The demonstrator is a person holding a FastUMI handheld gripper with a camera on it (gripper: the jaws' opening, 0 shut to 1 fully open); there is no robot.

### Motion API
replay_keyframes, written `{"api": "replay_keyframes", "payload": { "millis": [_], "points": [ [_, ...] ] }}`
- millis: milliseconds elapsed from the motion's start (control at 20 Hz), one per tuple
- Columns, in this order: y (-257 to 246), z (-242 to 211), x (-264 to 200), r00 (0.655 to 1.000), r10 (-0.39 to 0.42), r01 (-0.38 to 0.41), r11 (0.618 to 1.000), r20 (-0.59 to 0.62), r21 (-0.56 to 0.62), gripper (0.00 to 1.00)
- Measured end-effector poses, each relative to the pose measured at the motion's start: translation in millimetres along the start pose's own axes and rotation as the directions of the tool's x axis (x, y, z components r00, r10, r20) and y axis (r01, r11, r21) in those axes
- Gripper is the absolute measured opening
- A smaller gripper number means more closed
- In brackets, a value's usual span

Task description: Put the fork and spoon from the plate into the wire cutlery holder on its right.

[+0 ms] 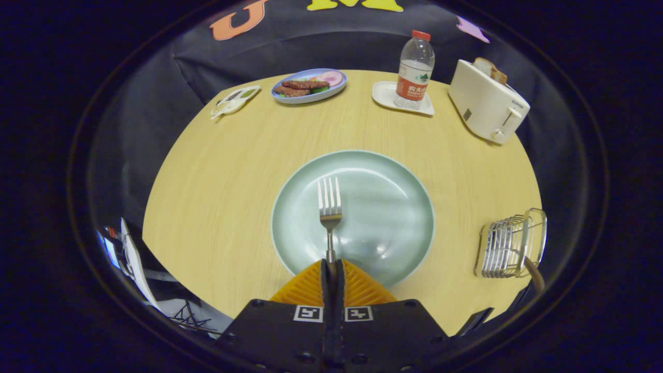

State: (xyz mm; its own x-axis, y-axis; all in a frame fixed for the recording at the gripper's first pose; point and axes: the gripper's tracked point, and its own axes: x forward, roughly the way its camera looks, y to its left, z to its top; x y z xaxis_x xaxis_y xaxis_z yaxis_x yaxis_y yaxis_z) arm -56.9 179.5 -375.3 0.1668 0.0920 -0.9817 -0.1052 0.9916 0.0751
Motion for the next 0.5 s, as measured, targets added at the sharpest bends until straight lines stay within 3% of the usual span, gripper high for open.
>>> {"api": "replay_keyframes", "payload": {
  "millis": [250,500],
  "points": [
    [-51,22,-81,1.000,0.021,-0.022,0.998,0.018,0.059,0.01],
    [-143,25,-137,0.998,-0.058,0.056,0.994,0.019,0.096,0.01]
  ]
}}
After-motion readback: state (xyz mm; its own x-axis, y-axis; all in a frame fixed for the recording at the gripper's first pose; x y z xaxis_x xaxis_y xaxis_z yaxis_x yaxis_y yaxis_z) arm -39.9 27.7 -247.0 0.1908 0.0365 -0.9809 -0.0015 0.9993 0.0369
